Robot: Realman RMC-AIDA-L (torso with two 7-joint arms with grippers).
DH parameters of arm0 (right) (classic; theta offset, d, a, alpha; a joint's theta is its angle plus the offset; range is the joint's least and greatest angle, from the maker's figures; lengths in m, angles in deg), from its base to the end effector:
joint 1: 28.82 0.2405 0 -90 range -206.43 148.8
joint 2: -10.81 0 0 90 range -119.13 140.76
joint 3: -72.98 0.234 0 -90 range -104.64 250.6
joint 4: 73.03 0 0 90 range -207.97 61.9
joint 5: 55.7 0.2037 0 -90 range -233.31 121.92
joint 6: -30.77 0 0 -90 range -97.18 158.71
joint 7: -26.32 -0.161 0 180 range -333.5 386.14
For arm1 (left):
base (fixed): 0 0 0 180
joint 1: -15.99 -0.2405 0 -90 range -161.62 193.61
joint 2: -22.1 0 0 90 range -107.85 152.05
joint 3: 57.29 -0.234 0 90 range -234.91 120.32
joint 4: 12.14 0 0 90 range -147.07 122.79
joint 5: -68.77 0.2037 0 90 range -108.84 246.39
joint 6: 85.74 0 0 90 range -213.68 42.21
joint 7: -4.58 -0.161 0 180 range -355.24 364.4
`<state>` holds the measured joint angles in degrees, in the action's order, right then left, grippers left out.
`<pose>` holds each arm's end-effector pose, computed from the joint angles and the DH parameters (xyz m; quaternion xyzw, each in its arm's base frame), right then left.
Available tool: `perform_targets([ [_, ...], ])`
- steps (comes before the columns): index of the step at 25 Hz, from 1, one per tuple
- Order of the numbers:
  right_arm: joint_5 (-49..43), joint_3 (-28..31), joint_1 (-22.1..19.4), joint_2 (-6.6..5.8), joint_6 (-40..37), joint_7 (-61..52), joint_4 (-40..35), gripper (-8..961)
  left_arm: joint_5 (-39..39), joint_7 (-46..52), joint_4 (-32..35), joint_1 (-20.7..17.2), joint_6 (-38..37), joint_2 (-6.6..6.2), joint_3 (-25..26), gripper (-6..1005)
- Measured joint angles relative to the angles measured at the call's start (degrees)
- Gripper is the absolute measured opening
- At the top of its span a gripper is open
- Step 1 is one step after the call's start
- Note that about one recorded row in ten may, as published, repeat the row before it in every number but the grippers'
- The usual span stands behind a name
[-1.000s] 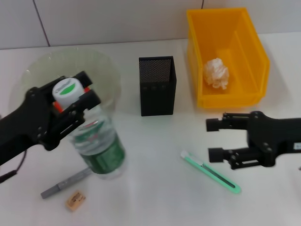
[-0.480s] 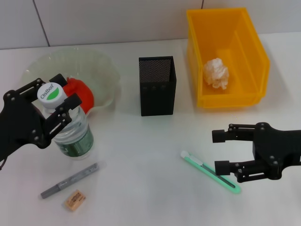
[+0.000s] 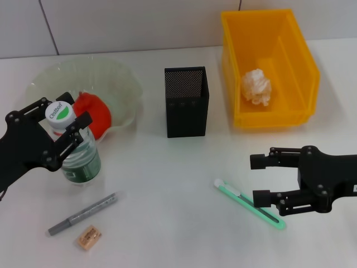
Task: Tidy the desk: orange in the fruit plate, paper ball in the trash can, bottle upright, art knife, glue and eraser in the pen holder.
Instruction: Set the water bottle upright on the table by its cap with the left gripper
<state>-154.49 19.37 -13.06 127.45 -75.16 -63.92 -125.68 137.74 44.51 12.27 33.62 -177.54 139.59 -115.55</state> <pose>0.2271 0.2525 0.0333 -0.9295 0.2196 0.2951 0.0255 -0.2469 0.2816 0.0095 -0.8570 -0.0582 -0.4037 0.3148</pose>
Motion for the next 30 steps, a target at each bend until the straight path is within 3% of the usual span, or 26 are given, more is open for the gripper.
perform_targets([
  [18, -0.48, 0.0, 0.75, 0.08, 0.2, 0.07, 0.54, 823, -0.12, 0.2, -0.51, -0.92, 4.09, -0.13, 1.48, 433],
  [30, -0.52, -0.21, 0.98, 0.09, 0.2, 0.06, 0.61, 822, -0.1, -0.09, -0.51, -0.69, 6.19, 0.7, 1.49, 433],
])
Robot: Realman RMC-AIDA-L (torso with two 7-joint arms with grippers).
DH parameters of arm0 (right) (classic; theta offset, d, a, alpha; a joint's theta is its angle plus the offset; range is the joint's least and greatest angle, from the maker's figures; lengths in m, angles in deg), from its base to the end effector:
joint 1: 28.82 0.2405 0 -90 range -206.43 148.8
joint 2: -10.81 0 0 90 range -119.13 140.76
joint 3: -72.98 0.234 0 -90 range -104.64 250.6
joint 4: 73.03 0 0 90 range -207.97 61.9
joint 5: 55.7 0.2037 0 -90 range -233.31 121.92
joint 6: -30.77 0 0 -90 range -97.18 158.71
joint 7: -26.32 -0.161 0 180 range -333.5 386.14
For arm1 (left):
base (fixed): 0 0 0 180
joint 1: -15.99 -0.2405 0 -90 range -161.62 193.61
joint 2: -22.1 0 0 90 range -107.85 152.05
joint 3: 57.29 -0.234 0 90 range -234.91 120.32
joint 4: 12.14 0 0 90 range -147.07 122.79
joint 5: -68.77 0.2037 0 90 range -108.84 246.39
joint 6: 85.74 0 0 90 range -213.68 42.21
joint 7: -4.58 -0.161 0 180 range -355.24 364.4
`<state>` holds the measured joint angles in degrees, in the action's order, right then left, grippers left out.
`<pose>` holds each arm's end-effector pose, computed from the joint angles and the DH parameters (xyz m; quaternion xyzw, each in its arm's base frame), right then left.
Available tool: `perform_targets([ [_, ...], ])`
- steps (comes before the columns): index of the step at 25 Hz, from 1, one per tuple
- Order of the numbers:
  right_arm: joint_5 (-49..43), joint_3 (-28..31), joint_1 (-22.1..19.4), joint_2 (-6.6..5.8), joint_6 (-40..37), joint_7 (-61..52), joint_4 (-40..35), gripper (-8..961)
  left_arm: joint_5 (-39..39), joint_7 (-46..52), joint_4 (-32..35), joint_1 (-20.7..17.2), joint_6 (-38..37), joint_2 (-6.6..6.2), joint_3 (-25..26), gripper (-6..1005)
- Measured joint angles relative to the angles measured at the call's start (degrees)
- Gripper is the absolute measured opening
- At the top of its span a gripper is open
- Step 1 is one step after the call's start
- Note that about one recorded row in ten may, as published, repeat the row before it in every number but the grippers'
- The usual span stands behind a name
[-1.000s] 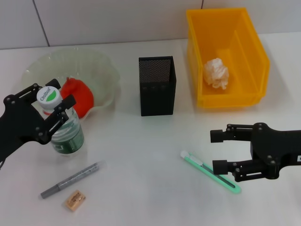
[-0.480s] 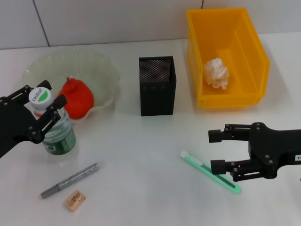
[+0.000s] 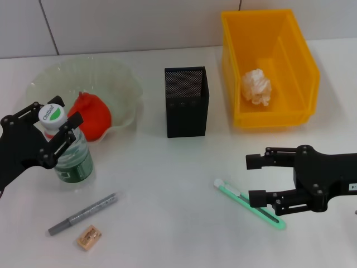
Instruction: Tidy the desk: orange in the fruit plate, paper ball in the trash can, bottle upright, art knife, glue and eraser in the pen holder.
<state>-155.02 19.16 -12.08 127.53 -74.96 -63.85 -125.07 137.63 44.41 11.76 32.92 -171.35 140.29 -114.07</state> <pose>0.2245 0.2552 0.0303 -0.9312 0.2170 0.2923 0.0196 -0.2641 0.2890 0.0052 -0.8534 -0.0991 -0.3705 0.3530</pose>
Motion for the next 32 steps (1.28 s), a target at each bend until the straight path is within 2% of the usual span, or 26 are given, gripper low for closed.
perform_targets([
  [8, 0.0, 0.0, 0.02, 0.0, 0.0, 0.0, 0.0, 822, -0.94, 0.84, -0.11, 0.23, 1.24, 0.3, 0.09, 433],
  [14, 0.0, -0.15, -0.03, 0.0, -0.02, 0.0, 0.01, 822, -1.08, 1.38, -0.17, 0.33, 0.73, 0.36, 0.02, 620],
  [21, 0.0, 0.19, -0.14, 0.0, -0.18, 0.13, 0.01, 821, -4.38, 1.71, 0.19, -1.16, -2.08, 0.3, 0.03, 786],
  [23, 0.02, 0.31, -0.26, 0.0, -0.18, 0.42, 0.01, 821, -8.25, 2.72, 0.33, -3.32, -4.96, 0.02, 0.21, 810],
  [26, 0.08, 1.61, -0.25, 0.0, -0.36, 0.62, 0.0, 821, -8.87, 3.6, 0.7, -4.41, -7.24, -0.27, 0.46, 809],
  [29, 0.18, 3.3, -0.08, 0.05, -0.59, 0.67, 0.0, 821, -6.68, 5.08, 0.95, -6.2, -13.06, -1.73, 0.35, 809],
  [30, 0.3, 3.68, -0.07, 0.05, -0.63, 0.7, 0.0, 820, -6.68, 5.08, 0.95, -6.2, -13.06, -1.73, 0.35, 809],
  [32, 0.43, 4.65, -0.06, 0.12, -0.78, 0.74, 0.0, 820, -1.86, 4.61, 1.08, -7.41, -16.45, -2.41, 0.47, 809],
])
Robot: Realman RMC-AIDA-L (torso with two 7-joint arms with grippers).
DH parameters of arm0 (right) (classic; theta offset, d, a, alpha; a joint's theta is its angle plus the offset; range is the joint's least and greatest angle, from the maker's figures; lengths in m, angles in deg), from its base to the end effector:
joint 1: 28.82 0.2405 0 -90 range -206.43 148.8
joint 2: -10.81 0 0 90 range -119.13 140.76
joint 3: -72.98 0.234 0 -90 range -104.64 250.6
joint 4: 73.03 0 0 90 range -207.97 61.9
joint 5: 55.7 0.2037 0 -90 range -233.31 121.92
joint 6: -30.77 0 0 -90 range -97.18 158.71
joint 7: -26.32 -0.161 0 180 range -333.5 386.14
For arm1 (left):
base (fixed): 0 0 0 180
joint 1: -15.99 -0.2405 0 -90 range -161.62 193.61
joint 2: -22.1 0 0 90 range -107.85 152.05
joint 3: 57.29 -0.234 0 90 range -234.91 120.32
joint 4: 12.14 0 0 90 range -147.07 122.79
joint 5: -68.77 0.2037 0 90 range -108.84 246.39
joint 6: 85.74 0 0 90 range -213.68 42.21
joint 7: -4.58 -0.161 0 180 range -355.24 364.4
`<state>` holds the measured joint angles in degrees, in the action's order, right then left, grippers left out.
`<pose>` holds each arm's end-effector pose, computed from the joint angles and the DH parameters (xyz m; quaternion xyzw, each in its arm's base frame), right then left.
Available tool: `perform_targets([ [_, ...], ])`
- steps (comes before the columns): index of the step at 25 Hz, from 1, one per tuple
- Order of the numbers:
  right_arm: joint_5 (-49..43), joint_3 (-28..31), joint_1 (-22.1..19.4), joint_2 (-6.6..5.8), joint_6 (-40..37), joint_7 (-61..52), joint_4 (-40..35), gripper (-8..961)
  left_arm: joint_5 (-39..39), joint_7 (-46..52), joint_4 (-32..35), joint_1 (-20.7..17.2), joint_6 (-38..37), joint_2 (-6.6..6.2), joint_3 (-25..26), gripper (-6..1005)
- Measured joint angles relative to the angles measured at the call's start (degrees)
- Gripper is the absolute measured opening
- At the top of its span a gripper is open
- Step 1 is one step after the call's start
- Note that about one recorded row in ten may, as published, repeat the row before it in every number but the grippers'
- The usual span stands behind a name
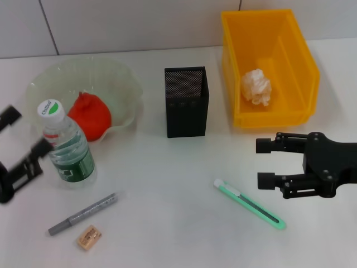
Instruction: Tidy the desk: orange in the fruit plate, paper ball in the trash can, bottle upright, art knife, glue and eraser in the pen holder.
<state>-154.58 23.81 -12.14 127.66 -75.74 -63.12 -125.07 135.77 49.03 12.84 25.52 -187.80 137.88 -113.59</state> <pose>0.2277 0.2591 0.0436 -0.9231 0.2154 0.3144 0.0514 -0.2694 0.2344 0.0382 -0.8291 -0.0947 -0.4518 0.3153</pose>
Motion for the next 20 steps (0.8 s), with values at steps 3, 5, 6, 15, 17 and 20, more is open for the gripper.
perform_targets([
  [3, 0.02, 0.38, 0.03, 0.04, -0.18, 0.01, 0.0, 820, 2.18, -1.46, 0.07, -0.78, -1.29, 0.13, 0.0, 808],
  [5, 0.04, 0.62, 0.09, 0.05, -0.4, 0.02, -0.04, 820, 4.75, -3.0, 0.08, -1.4, -2.4, 0.34, -0.19, 808],
  [6, 0.05, 0.63, 0.1, 0.05, -0.46, 0.03, -0.11, 820, 5.91, -3.03, 0.07, -1.45, -2.55, 0.39, -0.11, 808],
  [15, -0.32, 0.67, 0.07, 0.02, -1.64, -4.25, -4.97, 819, 11.77, -1.85, 0.06, -0.95, -1.83, 0.26, 0.21, 806],
  [17, -1.02, 0.68, -0.02, 0.01, -1.49, -6.83, -8.08, 819, 12.49, -1.36, 0.09, -0.94, -1.63, 0.08, 0.32, 806],
  [20, -6.29, 0.59, 0.5, 0.0, -0.53, -18.39, -22.02, 819, 13.71, -0.72, 0.09, -0.89, -1.28, -0.35, 0.36, 801],
])
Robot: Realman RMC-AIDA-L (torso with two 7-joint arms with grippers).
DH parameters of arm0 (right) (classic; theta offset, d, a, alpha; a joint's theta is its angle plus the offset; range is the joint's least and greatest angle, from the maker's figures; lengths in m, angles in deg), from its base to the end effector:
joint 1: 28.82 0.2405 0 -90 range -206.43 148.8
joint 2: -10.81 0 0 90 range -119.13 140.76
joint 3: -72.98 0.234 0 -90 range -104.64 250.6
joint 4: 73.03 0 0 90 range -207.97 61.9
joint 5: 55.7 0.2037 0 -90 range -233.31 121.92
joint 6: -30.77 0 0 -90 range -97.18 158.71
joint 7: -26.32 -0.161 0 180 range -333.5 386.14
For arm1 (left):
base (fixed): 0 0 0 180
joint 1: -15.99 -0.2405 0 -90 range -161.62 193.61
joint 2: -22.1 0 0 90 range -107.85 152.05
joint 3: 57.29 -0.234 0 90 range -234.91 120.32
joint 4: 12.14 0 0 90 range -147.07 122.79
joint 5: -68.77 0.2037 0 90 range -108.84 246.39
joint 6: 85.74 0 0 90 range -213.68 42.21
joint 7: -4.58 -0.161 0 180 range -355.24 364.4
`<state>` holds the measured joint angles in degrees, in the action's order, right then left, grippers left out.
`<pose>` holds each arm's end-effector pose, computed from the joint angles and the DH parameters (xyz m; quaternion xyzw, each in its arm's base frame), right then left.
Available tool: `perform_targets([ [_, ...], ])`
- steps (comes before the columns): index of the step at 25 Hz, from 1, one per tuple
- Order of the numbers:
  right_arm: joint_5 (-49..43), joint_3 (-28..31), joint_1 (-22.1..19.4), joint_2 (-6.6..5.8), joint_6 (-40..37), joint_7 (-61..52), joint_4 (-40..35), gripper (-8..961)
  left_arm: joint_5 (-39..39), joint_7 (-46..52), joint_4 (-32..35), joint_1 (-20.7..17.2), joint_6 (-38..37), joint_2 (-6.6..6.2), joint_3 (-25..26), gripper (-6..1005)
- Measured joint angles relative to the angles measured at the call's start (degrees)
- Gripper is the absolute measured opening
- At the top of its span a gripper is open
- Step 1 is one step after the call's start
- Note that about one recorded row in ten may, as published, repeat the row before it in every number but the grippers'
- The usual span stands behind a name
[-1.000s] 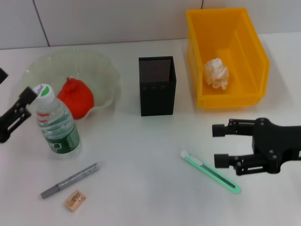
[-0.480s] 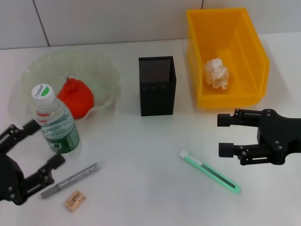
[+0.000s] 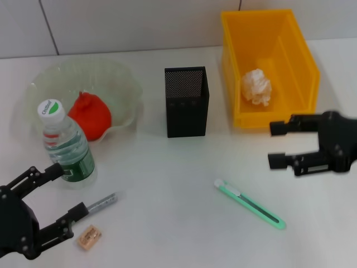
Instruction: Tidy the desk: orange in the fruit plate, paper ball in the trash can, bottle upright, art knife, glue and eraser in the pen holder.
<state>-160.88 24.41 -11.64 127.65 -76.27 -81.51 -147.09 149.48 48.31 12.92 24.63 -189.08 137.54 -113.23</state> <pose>0.2010 0.2745 0.0809 -0.9467 0.2281 0.2122 0.0816 -0.2772 0.2080 0.0114 -0.8827 -0.0979 -0.3989 0.2283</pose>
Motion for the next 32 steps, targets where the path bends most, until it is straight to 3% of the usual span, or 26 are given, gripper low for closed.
perform_targets([
  [1, 0.0, 0.0, 0.0, 0.0, 0.0, 0.0, 0.0, 819, 0.24, 0.07, -0.05, -0.02, 0.37, -0.09, 0.0, 800],
  [4, -6.57, -1.43, 2.56, 0.36, -1.24, -9.49, -11.94, 819, 0.26, 0.07, -0.18, -0.18, 1.68, 0.0, -0.01, 797],
  [5, -11.87, -3.18, 5.07, 1.06, -1.79, -15.18, -18.39, 819, 0.28, 0.07, -0.28, -0.17, 2.55, 0.15, -0.01, 796],
  [7, -14.65, -4.36, 6.36, 1.32, -2.32, -17.81, -20.55, 819, 0.36, 0.08, -0.33, -0.11, 3.0, 0.33, -0.04, 796],
  [10, -26.32, -10.35, 12.13, 1.76, -4.51, -31.7, -25.44, 818, 0.8, 0.07, -0.35, -0.06, 3.92, 0.76, -0.06, 795],
  [15, -32.33, -14.76, 15.59, 2.13, -6.7, -43.06, -25.95, 818, 0.89, 0.07, -0.34, -0.03, 4.13, 0.88, -0.18, 793],
  [22, -36.66, -22.12, 16.71, 2.22, -6.9, -48.66, -25.51, 810, 1.0, 0.07, -0.12, 0.0, 4.14, 0.76, -0.6, 790],
  [32, -44.04, -34.93, 17.64, 2.53, 1.86, -56.05, -18.59, 793, 6.92, 0.61, 0.16, 1.42, 4.45, 0.63, -0.51, 787],
])
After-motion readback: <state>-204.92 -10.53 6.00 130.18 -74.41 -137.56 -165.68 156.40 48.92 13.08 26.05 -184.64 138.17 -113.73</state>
